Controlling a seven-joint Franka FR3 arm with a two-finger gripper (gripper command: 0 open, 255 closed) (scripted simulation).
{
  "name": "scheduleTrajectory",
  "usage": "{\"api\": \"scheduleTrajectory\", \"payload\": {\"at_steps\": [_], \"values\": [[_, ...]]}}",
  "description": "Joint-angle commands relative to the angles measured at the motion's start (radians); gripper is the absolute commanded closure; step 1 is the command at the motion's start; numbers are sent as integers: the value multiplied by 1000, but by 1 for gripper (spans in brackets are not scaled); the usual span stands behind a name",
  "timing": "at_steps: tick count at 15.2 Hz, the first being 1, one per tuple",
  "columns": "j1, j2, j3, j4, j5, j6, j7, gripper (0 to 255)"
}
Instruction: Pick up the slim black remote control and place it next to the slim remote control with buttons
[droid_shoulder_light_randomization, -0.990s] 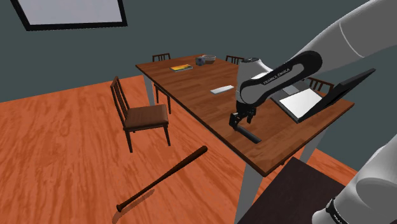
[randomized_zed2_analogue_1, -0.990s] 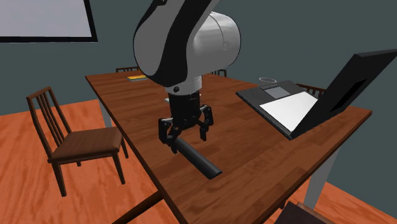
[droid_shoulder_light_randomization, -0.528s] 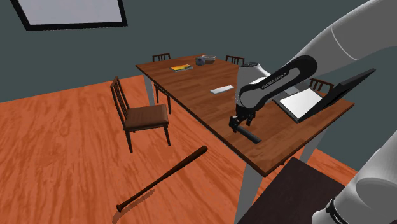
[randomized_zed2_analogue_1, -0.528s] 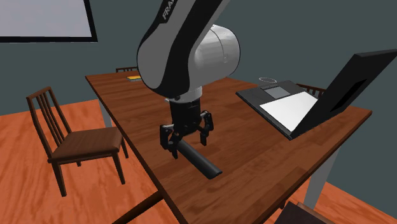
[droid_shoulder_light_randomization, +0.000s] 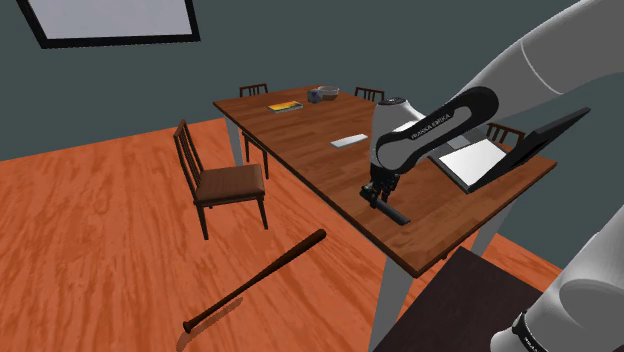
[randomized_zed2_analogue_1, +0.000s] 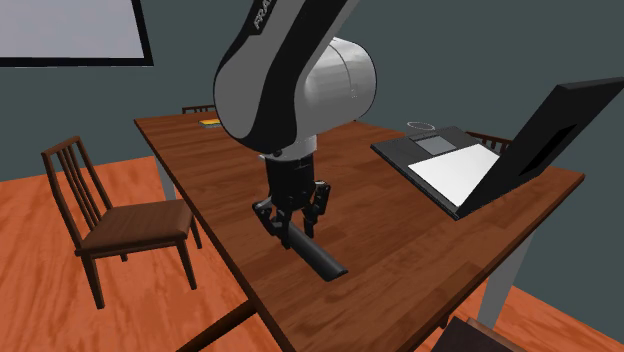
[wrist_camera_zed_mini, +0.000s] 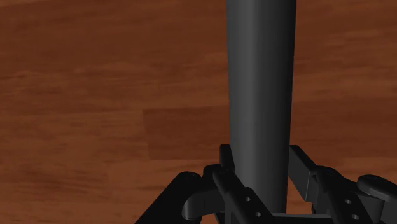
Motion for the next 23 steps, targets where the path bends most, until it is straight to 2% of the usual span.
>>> {"api": "scheduleTrajectory", "payload": {"at_steps": [1,6,23], "values": [[-2,2,-2,-1,-1,-1,0,255],[-2,2,-2,-2,-1,0,0,255],[3,-136,-2,93,31,-232,-35,255]]}}
